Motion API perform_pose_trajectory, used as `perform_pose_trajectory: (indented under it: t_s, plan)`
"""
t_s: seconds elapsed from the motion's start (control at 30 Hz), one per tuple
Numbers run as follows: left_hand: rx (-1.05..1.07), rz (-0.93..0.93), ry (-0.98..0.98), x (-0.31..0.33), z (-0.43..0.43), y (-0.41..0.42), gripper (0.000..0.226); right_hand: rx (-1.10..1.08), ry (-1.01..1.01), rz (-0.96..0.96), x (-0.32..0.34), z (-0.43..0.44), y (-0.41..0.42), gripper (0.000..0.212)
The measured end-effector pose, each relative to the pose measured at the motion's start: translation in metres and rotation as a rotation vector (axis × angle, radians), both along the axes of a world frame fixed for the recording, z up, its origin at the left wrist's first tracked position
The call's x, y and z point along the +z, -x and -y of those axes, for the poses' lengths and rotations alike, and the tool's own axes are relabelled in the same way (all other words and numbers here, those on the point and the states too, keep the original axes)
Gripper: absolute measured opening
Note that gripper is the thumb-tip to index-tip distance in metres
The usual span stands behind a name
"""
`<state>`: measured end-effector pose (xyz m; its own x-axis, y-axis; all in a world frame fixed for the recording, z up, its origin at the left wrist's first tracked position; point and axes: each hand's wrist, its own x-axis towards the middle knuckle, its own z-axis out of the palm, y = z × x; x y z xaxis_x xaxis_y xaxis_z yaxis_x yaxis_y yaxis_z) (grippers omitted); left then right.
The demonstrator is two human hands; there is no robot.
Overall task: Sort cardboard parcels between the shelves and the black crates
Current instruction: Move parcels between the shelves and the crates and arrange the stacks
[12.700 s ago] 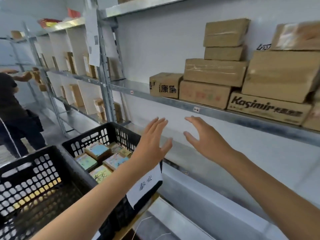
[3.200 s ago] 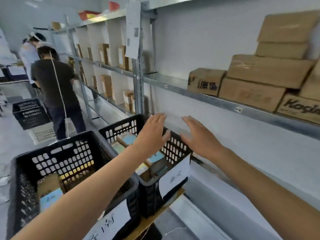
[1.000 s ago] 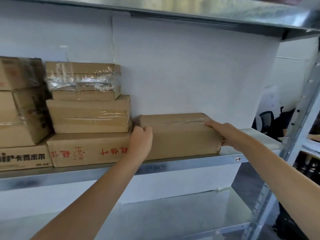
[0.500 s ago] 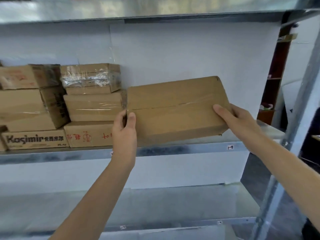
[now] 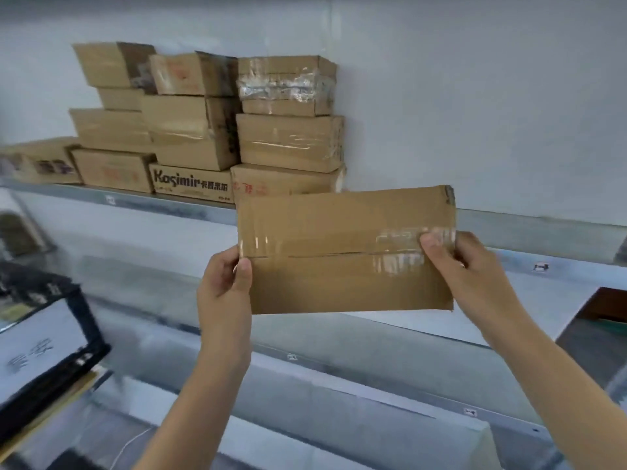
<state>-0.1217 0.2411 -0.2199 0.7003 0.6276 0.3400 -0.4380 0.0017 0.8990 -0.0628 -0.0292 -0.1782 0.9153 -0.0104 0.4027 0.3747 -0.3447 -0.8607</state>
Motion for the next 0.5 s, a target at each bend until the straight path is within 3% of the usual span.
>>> perform_pose_trajectory:
  t_s: [0.23, 0.4, 0.5]
  plan:
    - [0.230, -0.152, -0.018, -0.032, -0.061, 0.044, 0.022, 0.170, 0.169, -0.188, -0.046, -0.077, -0.013, 0.055]
    - [0.511, -0.239, -0.134, -0.051, -0.096, 0.078, 0.034, 0.378, 0.166, -0.332, -0.059, -0.125, -0.011, 0.049]
    - [0.577, -0.266, -0.141, -0.062, -0.115, 0.094, 0.038, 0.491, 0.080, -0.477, -0.067, -0.147, -0.016, 0.061]
